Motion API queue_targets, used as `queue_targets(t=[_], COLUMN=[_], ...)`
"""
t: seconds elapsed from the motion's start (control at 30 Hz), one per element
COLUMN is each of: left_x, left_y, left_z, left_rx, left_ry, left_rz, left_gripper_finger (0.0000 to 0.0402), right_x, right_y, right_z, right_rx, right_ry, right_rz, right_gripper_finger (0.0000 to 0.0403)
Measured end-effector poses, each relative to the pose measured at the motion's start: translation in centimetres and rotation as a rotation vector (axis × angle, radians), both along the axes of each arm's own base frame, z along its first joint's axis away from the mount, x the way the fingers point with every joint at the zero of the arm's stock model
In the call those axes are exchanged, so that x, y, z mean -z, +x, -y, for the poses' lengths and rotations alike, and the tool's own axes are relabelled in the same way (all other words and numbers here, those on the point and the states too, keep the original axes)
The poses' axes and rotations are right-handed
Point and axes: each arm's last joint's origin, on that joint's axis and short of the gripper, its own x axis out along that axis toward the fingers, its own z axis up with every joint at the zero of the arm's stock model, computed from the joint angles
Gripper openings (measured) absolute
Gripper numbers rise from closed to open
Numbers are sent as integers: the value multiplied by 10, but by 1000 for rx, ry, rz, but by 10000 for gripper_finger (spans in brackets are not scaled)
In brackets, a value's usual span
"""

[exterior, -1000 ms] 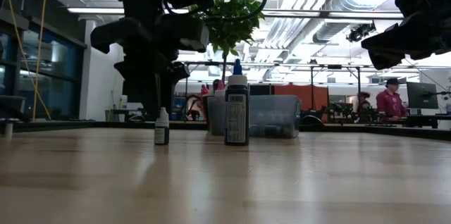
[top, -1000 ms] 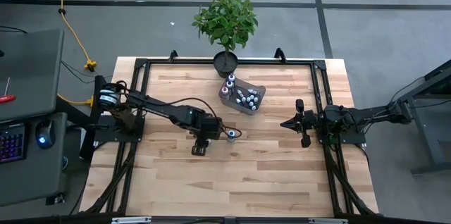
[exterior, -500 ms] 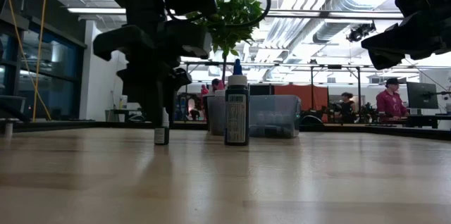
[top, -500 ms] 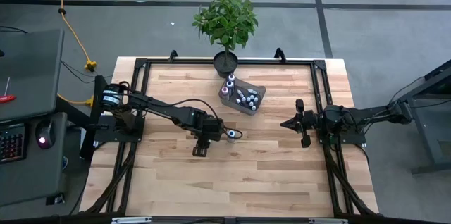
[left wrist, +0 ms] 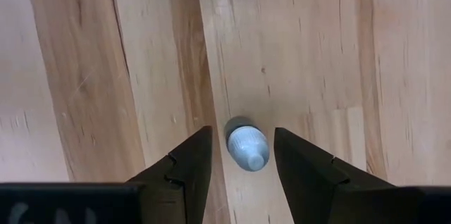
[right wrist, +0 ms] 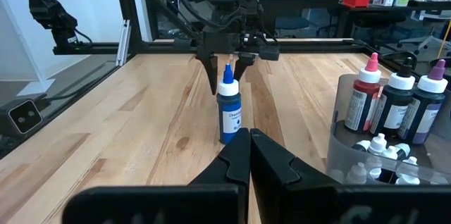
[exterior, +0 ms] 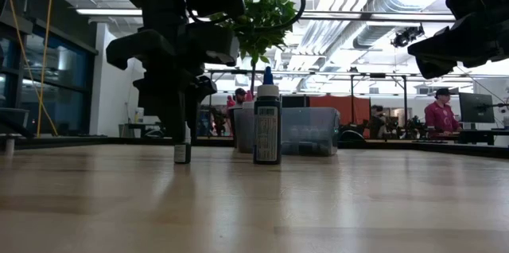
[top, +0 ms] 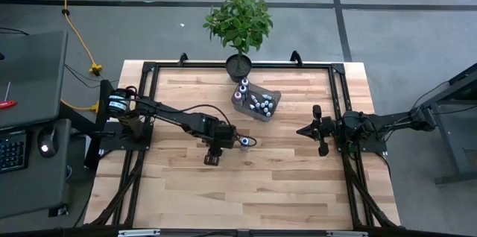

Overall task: Pick & Place food coloring
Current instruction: Put the small black food coloring bottle into the black bin

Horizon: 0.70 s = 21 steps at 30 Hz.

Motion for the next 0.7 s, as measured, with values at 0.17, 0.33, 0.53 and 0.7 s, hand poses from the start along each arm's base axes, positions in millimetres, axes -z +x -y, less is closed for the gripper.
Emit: queue_targets(t=[0.17,0.33,0.53,0.7], left_x=[0,0,0,0], left_y=[0,0,0,-1], left_z=[0,0,-2,-2], left_rx=[0,-1,-8,-2], left_ry=[0,0,1,-15], left_rz=[0,0,-1,-10], left_gripper_finger=[149,149,126,90], right_x=[0,0,0,0], right_y=[0,0,0,0], right_z=[0,0,0,0], right_rx=[0,0,0,0], right_ry=[0,0,0,0], right_rz=[0,0,0,0], right_gripper_finger=[2,2,2,2])
